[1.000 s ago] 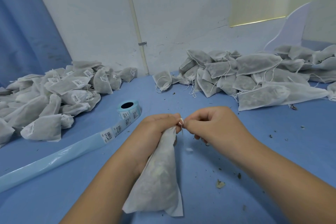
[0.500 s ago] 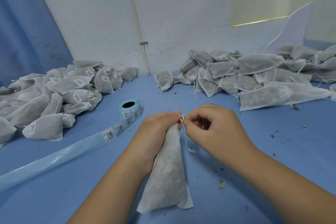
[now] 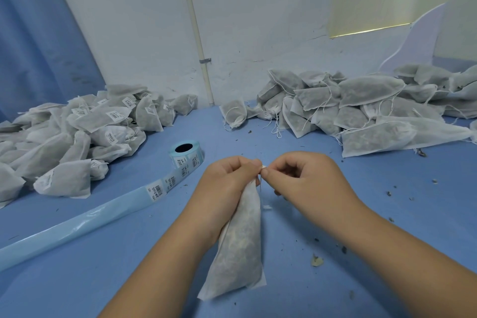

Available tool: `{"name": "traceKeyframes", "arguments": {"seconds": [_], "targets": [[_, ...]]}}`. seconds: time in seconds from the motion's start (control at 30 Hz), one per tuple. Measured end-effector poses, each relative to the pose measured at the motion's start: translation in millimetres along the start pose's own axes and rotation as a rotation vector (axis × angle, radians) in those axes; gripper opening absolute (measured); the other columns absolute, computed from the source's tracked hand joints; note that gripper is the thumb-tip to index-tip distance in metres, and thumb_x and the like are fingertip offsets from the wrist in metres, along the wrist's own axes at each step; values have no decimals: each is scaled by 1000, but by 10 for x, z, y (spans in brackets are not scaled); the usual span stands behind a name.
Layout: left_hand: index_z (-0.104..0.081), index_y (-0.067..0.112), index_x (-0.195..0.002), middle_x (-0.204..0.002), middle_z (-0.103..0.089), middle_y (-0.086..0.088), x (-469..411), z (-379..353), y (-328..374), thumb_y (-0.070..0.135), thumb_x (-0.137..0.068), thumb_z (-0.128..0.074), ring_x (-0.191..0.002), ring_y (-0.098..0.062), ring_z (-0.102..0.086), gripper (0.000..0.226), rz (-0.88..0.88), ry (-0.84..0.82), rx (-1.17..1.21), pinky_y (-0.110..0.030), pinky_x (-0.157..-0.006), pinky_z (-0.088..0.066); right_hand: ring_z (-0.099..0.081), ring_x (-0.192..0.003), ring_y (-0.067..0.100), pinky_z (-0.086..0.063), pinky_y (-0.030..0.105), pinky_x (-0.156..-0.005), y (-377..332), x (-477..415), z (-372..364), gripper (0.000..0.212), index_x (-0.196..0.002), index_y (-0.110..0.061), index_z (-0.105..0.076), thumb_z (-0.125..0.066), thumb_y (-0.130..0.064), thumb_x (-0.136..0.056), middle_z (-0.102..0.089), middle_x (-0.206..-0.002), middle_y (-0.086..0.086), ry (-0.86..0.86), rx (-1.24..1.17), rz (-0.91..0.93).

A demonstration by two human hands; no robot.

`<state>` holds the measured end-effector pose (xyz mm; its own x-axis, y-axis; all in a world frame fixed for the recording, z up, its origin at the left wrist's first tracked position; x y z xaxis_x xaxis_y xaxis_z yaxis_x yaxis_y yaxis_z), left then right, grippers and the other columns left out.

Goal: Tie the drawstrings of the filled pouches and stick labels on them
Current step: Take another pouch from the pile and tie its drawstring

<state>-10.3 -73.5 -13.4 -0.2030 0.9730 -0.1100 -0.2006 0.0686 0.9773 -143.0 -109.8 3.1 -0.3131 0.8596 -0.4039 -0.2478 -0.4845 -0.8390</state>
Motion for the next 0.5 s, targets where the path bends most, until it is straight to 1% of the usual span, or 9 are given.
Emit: {"name": "traceKeyframes", "arguments": {"seconds": [0.13,0.23,0.33,0.43,0.5], "targets": [[-60,24,-55,-47,-45,13,-1,-1,-2,27,-93,-61,-43,-4,-39,38,-3,7,-44,-22,-50,-31,-50,-48,1,-38,12,-48,37,-17,21,18,-64,-22,-69,-73,-26,-80,-62,-55,-12,11,7,-22],[-61,25,-54,-46,-45,15,-5,-5,2,28,-92,-62,-42,-2,-40,38,-6,8,-68,-17,-47,-32,-46,-46,0,-37,12,-48,34,-17,9,18,-64,-21,-68,-72,-24,-81,-56,-49,-15,-1,23,-15],[-63,27,-54,-46,-47,17,-7,3,3,29,-92,-63,-41,0,-41,39,1,0,-82,-14,-45,-32,-45,-46,0,-36,13,-47,50,-26,-6,20,-62,-21,-66,-71,-22,-81,-55,-50,-13,-34,-8,-37],[-65,26,-56,-48,-49,18,-7,14,13,30,-92,-63,-42,0,-41,36,-5,4,-90,-18,-49,-32,-53,-54,7,-43,25,-57,106,-51,36,15,-64,-17,-66,-69,-20,-79,-59,-55,-6,-56,-107,-112],[-65,24,-59,-50,-52,18,-15,57,31,29,-92,-63,-44,1,-44,33,-22,51,-85,-22,-54,-33,-53,-57,13,-43,30,-58,156,-77,93,13,-61,-17,-65,-67,-18,-75,-60,-56,-1,-61,-229,-177]]}}
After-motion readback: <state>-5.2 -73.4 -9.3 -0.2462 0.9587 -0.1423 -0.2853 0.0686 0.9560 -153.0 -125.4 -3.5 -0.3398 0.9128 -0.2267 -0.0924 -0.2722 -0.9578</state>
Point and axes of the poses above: each hand's wrist, its own x-axis away from the middle knuckle, its own z-axis out of the back of the hand, y = z × x, the point moved 9 cm from there along -x, towards the middle knuckle
